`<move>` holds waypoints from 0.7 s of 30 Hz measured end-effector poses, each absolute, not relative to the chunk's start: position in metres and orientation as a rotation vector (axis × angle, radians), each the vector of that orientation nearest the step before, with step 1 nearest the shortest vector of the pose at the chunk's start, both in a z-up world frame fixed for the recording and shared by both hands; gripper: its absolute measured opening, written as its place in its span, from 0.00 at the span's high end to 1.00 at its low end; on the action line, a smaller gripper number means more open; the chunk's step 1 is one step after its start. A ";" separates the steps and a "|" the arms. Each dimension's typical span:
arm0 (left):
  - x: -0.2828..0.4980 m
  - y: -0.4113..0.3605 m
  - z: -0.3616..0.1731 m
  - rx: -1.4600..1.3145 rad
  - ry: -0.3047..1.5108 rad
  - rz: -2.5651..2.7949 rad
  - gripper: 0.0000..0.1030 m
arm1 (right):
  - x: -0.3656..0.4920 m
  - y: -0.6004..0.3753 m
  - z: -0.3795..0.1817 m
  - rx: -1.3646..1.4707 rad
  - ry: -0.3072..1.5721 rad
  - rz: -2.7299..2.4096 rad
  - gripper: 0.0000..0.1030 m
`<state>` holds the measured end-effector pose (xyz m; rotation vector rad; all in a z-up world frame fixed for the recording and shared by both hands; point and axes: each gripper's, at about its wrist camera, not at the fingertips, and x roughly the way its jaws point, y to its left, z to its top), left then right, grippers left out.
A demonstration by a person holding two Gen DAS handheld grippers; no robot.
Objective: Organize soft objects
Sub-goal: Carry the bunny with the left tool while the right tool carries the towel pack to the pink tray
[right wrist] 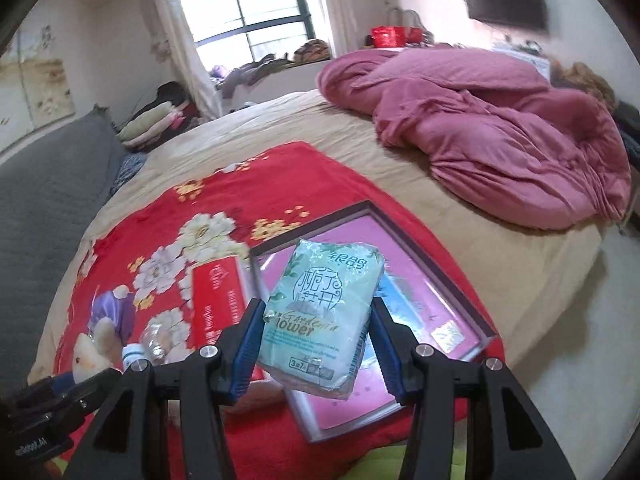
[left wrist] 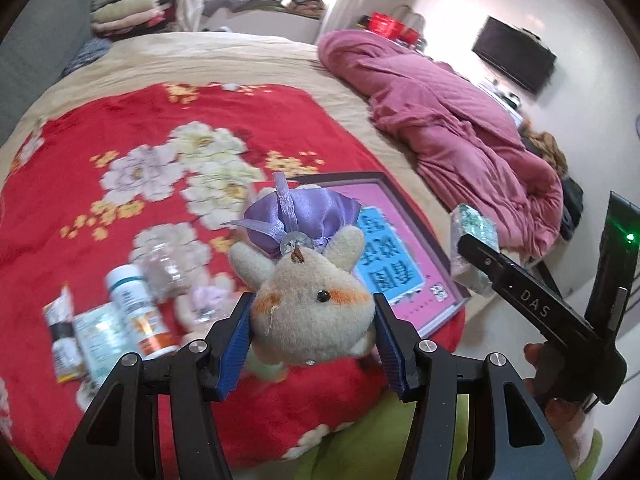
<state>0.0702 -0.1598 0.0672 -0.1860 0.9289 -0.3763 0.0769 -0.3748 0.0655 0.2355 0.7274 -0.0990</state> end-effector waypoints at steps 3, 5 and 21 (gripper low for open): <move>0.078 -0.187 0.065 -0.153 0.940 -0.410 0.43 | 0.078 -0.391 0.062 0.233 0.726 -0.128 0.50; 0.084 -0.202 0.062 -0.128 0.950 -0.427 0.43 | 0.081 -0.401 0.059 0.244 0.728 -0.139 0.50; 0.134 -0.301 0.021 0.053 1.081 -0.514 0.43 | 0.096 -0.463 0.010 0.290 0.815 -0.216 0.50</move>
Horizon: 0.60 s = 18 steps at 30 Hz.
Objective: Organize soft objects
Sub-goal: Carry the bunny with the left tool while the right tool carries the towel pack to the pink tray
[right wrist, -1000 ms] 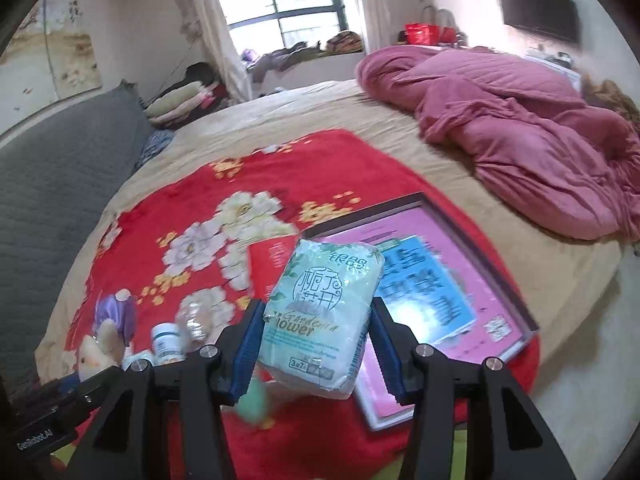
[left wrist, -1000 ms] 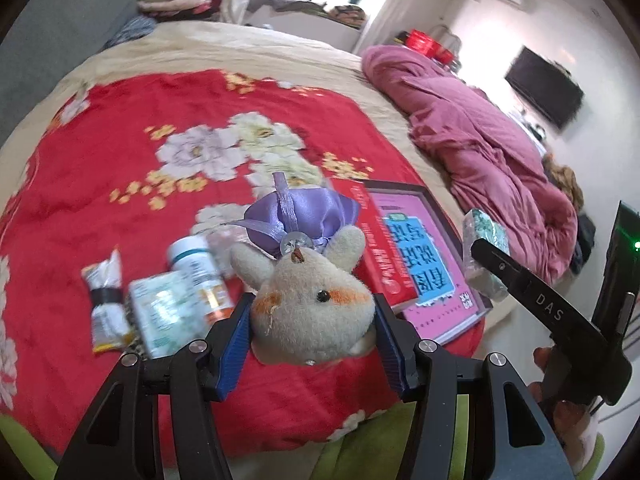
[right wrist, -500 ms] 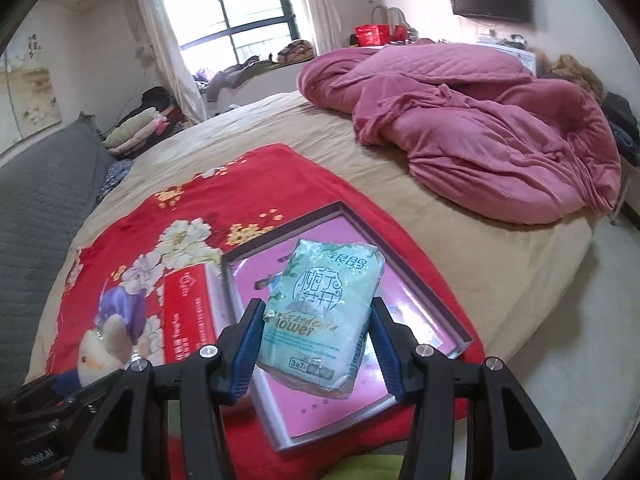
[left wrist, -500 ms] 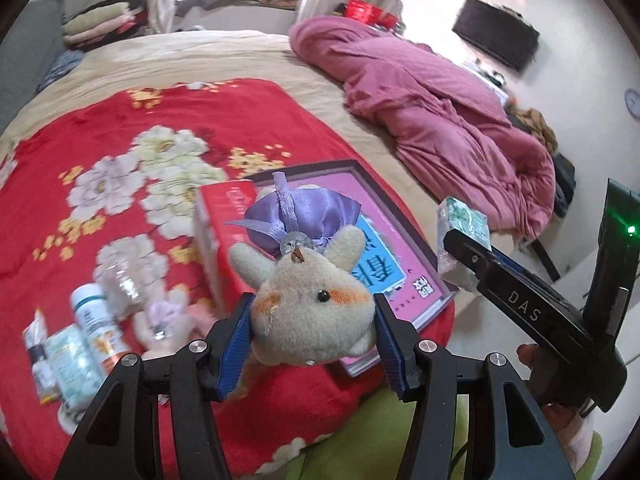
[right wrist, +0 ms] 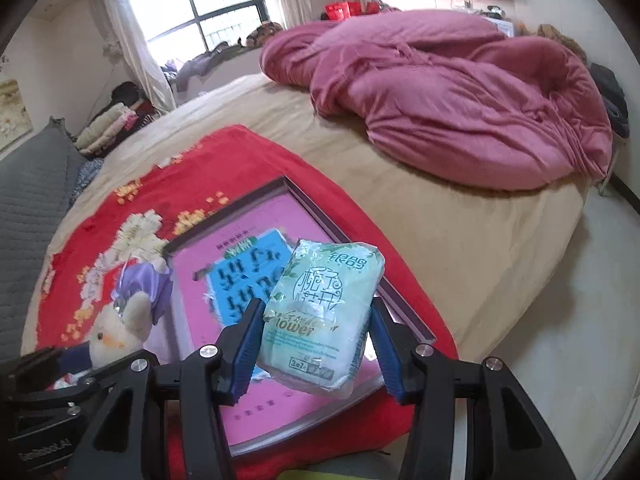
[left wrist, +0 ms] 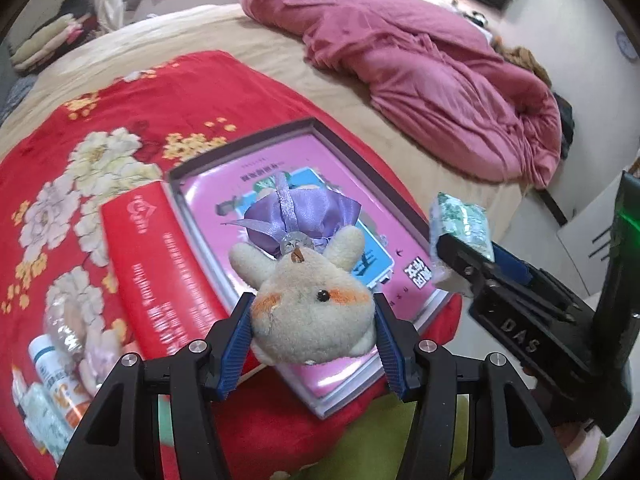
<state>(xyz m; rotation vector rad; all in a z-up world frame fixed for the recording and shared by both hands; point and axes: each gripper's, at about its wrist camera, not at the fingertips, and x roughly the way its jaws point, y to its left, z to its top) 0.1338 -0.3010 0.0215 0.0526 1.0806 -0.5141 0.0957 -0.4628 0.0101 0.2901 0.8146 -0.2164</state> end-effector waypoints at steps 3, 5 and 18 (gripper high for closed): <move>0.137 -0.313 0.013 0.076 1.101 -0.529 0.43 | 0.101 -0.469 -0.004 0.290 0.842 -0.222 0.50; 0.139 -0.319 0.006 0.089 1.113 -0.539 0.43 | 0.105 -0.472 -0.013 0.297 0.861 -0.222 0.50; 0.143 -0.339 -0.030 0.148 1.199 -0.551 0.43 | 0.120 -0.475 -0.053 0.237 0.966 -0.241 0.50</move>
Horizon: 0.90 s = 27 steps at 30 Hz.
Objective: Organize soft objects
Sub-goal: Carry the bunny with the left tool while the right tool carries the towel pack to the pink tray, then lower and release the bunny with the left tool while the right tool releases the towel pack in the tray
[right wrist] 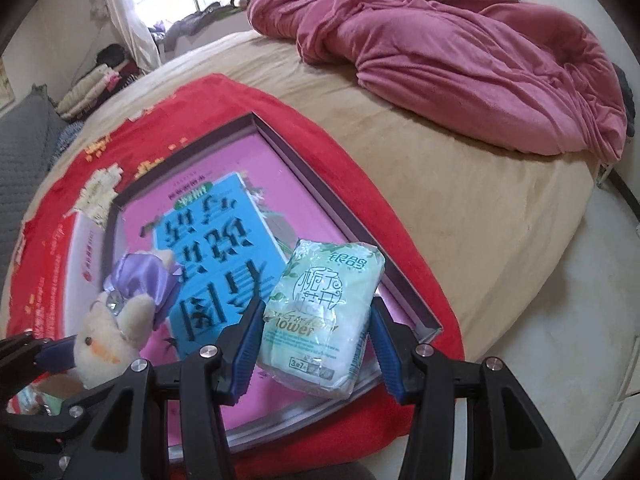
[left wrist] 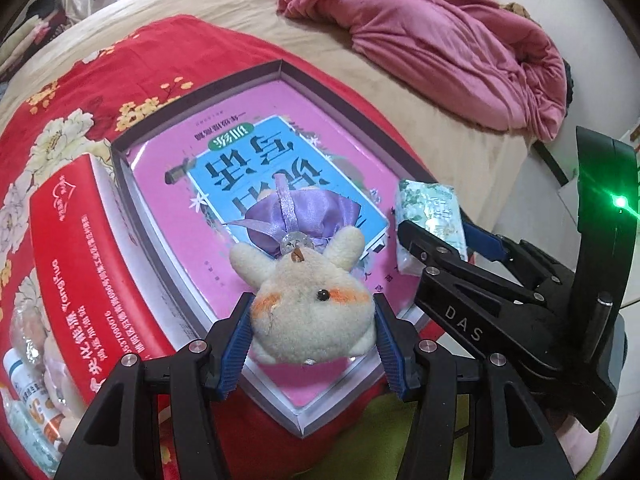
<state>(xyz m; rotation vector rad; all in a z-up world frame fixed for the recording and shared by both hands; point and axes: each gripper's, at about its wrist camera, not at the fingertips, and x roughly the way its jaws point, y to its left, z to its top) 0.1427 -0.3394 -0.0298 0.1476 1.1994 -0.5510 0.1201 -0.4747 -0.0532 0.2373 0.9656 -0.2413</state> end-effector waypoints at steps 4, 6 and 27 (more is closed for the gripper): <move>0.146 -0.343 -0.037 0.162 1.220 -0.546 0.43 | 0.121 -0.475 -0.056 0.227 0.969 -0.240 0.48; 0.147 -0.345 -0.040 0.187 1.234 -0.527 0.43 | 0.122 -0.475 -0.057 0.213 0.977 -0.239 0.48; 0.149 -0.361 -0.050 0.270 1.261 -0.526 0.43 | 0.108 -0.490 -0.039 0.231 0.929 -0.278 0.43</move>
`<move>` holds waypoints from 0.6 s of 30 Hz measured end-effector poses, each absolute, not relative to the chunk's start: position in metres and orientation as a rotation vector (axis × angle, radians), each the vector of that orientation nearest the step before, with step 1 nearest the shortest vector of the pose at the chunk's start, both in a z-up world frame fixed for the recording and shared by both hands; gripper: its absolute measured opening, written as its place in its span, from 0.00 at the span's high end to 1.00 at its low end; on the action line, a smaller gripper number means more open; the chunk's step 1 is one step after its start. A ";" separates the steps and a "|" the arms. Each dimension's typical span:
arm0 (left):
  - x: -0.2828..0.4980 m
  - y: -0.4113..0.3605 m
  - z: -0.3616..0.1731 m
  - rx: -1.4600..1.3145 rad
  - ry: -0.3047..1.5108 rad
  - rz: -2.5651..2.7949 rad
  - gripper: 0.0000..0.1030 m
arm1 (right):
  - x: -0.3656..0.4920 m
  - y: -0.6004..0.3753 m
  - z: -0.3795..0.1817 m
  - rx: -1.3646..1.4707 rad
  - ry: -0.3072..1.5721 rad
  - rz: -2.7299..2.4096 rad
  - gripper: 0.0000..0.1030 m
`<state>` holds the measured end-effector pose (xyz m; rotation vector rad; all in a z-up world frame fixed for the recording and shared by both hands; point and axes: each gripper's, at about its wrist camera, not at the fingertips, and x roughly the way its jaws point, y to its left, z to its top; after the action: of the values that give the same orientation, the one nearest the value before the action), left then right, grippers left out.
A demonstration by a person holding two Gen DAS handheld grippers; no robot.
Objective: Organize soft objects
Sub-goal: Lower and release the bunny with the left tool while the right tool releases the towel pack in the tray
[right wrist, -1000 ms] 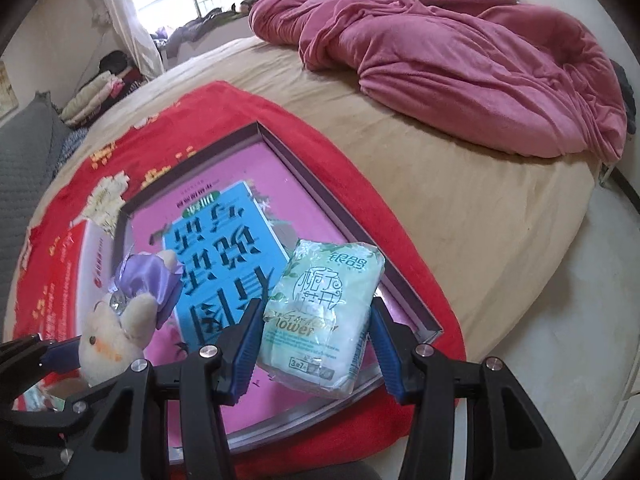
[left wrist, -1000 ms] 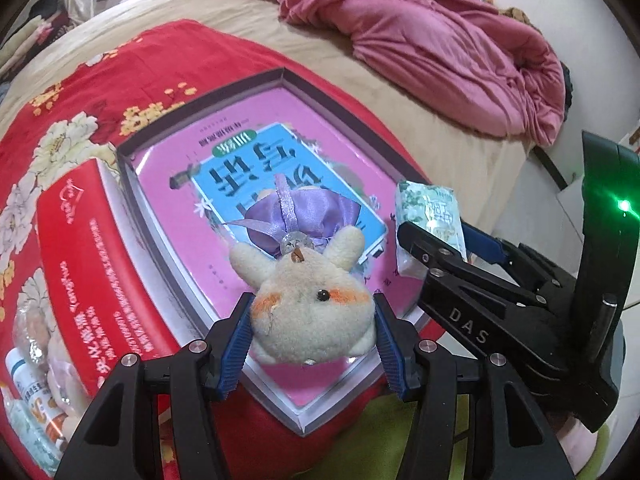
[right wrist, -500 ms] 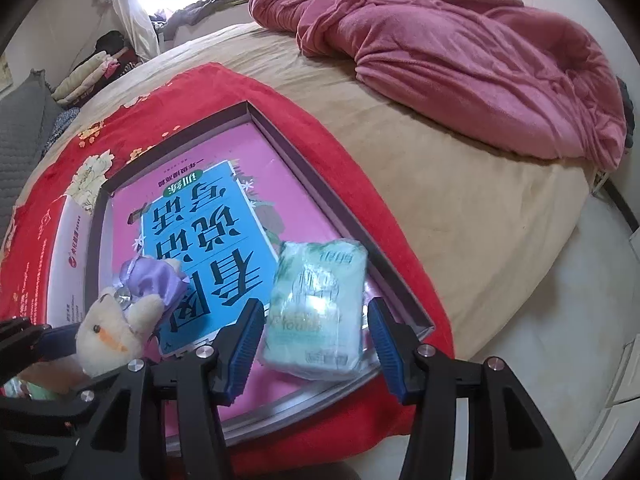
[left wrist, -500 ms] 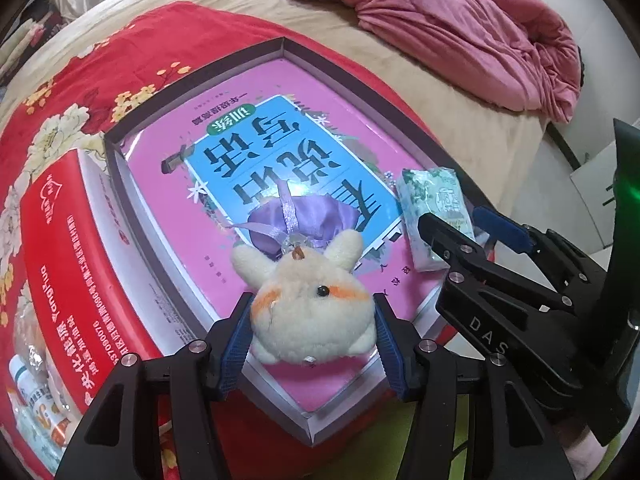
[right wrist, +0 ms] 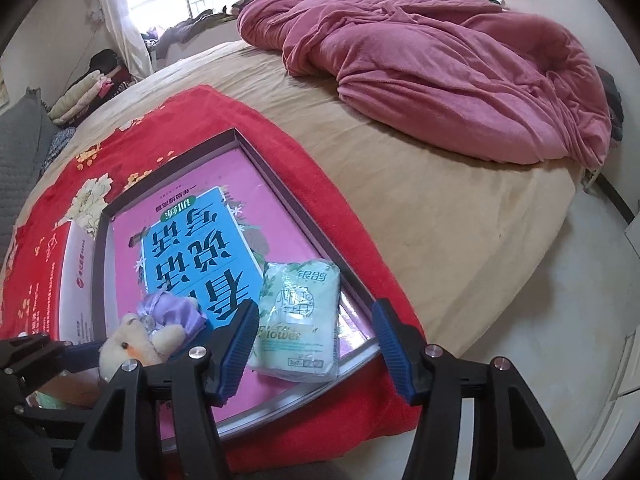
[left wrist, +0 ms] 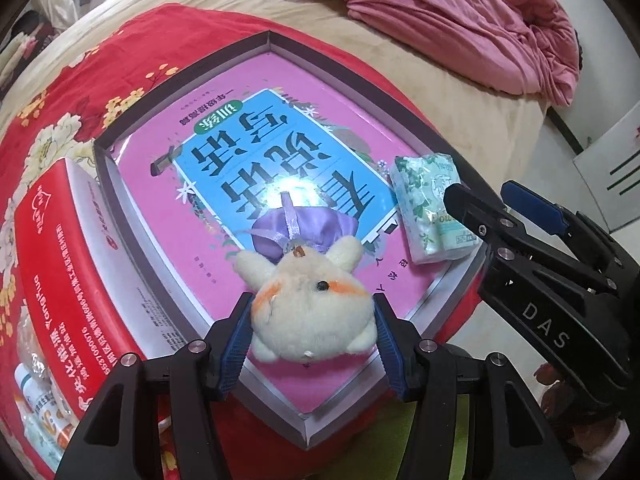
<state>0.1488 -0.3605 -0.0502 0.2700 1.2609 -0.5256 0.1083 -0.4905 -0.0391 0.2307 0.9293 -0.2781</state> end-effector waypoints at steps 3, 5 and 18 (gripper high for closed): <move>0.148 -0.361 -0.050 0.267 1.261 -0.527 0.43 | 0.108 -0.491 -0.039 0.231 0.931 -0.284 0.43; 0.148 -0.361 -0.050 0.264 1.260 -0.529 0.42 | 0.107 -0.493 -0.039 0.240 0.927 -0.284 0.43; 0.143 -0.361 -0.043 0.280 1.234 -0.534 0.33 | 0.103 -0.496 -0.032 0.265 0.907 -0.285 0.40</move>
<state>0.1432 -0.3609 -0.0435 0.2797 1.2341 -0.5341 0.1029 -0.4956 -0.0320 0.2651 0.9066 -0.2849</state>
